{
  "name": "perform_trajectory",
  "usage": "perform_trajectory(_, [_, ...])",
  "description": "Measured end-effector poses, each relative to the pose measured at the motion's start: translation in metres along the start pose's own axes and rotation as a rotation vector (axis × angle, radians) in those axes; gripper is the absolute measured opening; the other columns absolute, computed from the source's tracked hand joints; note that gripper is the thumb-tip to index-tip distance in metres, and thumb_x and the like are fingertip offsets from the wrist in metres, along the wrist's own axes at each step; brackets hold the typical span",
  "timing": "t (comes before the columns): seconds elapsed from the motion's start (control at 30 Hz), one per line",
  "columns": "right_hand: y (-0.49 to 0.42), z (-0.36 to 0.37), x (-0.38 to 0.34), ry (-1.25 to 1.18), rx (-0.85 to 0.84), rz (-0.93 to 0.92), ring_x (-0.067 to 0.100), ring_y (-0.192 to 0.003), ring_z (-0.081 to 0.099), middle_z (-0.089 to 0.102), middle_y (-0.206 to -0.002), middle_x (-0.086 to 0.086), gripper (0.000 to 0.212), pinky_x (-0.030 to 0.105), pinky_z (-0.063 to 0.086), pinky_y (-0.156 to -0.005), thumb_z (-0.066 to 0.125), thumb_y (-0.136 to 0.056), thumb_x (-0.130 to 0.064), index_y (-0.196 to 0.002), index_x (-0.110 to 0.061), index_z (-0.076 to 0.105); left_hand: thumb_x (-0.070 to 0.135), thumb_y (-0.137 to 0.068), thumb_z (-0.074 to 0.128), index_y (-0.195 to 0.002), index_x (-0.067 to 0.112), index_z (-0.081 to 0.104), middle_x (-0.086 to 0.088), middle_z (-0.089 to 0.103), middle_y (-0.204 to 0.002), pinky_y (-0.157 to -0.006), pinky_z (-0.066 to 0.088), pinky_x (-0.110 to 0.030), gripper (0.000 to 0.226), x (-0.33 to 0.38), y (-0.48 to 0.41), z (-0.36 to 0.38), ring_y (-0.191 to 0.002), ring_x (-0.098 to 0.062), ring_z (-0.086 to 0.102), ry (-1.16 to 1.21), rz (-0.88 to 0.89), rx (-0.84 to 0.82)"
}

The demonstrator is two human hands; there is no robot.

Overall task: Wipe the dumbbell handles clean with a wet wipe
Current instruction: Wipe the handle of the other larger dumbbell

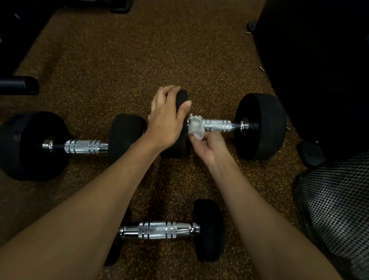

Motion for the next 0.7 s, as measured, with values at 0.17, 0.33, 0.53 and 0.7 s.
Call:
perform_trajectory(0.17, [0.013, 0.004, -0.010, 0.040, 0.100, 0.050, 0.037, -0.126, 0.047, 0.047, -0.136, 0.025, 0.040, 0.048, 0.039, -0.102, 0.026, -0.098, 0.003, -0.134, 0.003, 0.043, 0.036, -0.099, 0.039, -0.144, 0.015, 0.031, -0.006, 0.024, -0.148, -0.111, 0.020, -0.041, 0.050, 0.001, 0.002, -0.001, -0.141, -0.025, 0.016, 0.005, 0.010, 0.010])
perform_trajectory(0.33, [0.030, 0.009, -0.016, -0.010, 0.144, 0.141, 0.039, -0.134, 0.034, 0.032, -0.144, 0.028, 0.041, 0.030, 0.029, -0.113, 0.025, -0.098, 0.006, -0.137, 0.006, 0.040, 0.037, -0.099, 0.038, -0.144, 0.016, 0.030, -0.005, 0.024, -0.149, -0.111, 0.021, -0.041, 0.051, 0.001, 0.002, 0.000, -0.140, -0.024, 0.017, -0.006, 0.004, 0.010])
perform_trajectory(0.53, [0.035, 0.011, -0.018, 0.167, 0.041, 0.066, 0.039, -0.126, 0.046, 0.044, -0.137, 0.027, 0.045, 0.039, 0.047, -0.092, 0.027, -0.094, 0.013, -0.135, 0.004, 0.043, 0.037, -0.099, 0.038, -0.145, 0.016, 0.029, -0.005, 0.023, -0.149, -0.112, 0.021, -0.041, 0.051, 0.001, 0.002, 0.000, -0.140, -0.024, 0.017, -0.007, -0.003, 0.002])
perform_trajectory(0.7, [0.042, 0.013, -0.036, 0.612, 0.026, -0.293, 0.021, -0.090, 0.064, 0.065, -0.114, 0.018, 0.032, 0.028, 0.056, -0.068, 0.046, -0.088, 0.010, -0.115, 0.002, 0.061, 0.035, -0.099, 0.038, -0.145, 0.014, 0.029, -0.006, 0.023, -0.149, -0.112, 0.021, -0.040, 0.051, 0.001, 0.003, 0.000, -0.140, -0.025, 0.017, -0.020, 0.015, 0.003])
Point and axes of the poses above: each hand's wrist, its own y-axis away from the middle knuckle, its own z-axis out of the palm, x = y × z, the point moved 4 cm from there along -y, towards the middle knuckle
